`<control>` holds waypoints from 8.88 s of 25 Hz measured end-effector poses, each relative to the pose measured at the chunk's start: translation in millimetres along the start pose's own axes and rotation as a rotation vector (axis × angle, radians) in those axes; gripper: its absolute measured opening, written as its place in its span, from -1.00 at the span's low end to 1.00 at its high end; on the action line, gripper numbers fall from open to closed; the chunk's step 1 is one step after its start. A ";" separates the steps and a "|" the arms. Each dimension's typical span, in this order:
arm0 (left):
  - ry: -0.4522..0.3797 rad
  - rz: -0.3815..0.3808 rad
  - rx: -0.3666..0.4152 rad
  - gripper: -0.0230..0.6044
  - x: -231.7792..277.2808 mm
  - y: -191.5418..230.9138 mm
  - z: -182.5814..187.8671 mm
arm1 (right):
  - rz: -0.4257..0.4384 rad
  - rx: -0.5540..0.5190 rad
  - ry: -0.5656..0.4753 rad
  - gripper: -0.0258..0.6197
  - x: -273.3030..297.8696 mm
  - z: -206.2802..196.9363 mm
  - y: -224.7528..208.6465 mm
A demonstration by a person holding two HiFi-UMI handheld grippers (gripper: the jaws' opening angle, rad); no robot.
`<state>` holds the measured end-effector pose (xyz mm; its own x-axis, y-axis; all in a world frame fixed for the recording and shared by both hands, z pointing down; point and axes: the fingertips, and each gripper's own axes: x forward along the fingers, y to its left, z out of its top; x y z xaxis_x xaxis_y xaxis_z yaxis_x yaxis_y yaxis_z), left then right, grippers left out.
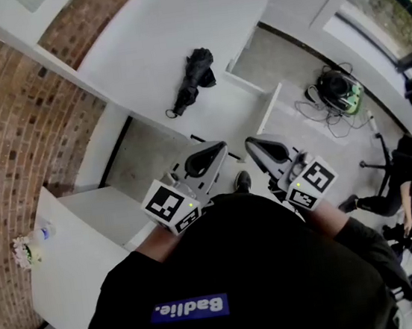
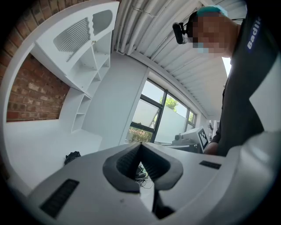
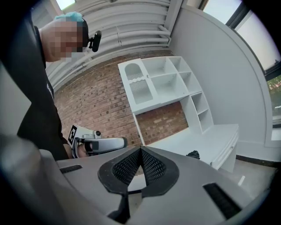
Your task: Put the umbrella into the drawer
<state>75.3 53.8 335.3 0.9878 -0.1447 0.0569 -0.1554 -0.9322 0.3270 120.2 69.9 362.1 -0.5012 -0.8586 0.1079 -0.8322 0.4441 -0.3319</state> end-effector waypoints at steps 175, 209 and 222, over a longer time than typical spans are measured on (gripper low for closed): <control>0.113 0.528 -0.148 -0.92 -30.9 151.6 -31.6 | 0.891 -1.322 1.438 -0.03 105.3 -386.4 -327.0; 0.110 0.586 -0.164 -0.92 -61.6 139.3 -40.5 | 0.755 -1.234 1.407 -0.03 119.8 -412.8 -307.8; 0.017 0.334 -0.069 -0.92 -54.4 102.8 -6.8 | 0.323 -0.799 1.133 -0.03 85.3 -303.7 -225.1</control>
<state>5.5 -31.9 372.2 0.8822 -0.4320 0.1875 -0.4709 -0.8093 0.3510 192.8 -25.6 730.6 -0.2901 -0.1966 0.9366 -0.3631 0.9281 0.0823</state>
